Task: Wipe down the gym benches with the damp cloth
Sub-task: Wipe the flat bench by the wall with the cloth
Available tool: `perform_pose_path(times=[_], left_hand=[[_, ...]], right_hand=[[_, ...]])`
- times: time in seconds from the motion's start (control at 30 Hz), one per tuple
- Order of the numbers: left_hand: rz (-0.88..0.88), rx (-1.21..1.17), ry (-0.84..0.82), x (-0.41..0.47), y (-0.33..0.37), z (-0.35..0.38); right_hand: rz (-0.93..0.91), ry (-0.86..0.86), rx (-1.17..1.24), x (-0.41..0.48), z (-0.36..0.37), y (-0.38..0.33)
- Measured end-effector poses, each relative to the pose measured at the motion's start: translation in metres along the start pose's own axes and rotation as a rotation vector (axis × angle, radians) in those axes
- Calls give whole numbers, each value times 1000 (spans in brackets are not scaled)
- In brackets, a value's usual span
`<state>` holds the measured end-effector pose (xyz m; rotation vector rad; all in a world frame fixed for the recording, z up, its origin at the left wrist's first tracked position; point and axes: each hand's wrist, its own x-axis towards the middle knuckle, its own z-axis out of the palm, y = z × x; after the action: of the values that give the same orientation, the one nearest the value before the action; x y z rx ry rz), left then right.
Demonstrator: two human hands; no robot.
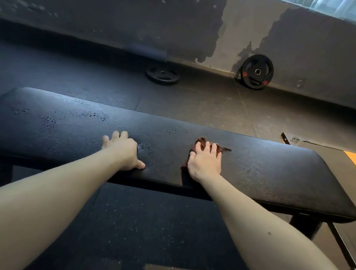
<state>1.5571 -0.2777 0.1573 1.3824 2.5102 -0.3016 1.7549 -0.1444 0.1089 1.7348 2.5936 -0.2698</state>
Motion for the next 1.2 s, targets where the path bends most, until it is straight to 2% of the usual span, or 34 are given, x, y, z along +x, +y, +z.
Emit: perform_pose_path(times=[0.13, 0.27, 0.43, 0.57, 0.77, 0.9, 1.07, 1.2], left_hand=[[-8, 12, -6, 0, 1, -2], [-6, 10, -7, -1, 0, -3], [8, -19, -8, -3, -2, 0], [1, -29, -13, -2, -1, 2], [-11, -38, -13, 2, -1, 0], [-7, -61, -12, 3, -3, 0], [8, -76, -13, 1, -7, 1], [17, -88, -8, -1, -7, 2]], right_hand=[[-202, 2, -19, 0, 11, -50], [-324, -42, -10, 10, 3, -31], [-90, 11, -16, 40, -7, 42], [42, 3, 7, 45, -5, 14], [-261, 15, 2, 37, 10, -71], [-391, -35, 20, 47, 3, -51], [-144, -9, 5, 82, -9, 23], [-28, -18, 17, 92, -10, 2]])
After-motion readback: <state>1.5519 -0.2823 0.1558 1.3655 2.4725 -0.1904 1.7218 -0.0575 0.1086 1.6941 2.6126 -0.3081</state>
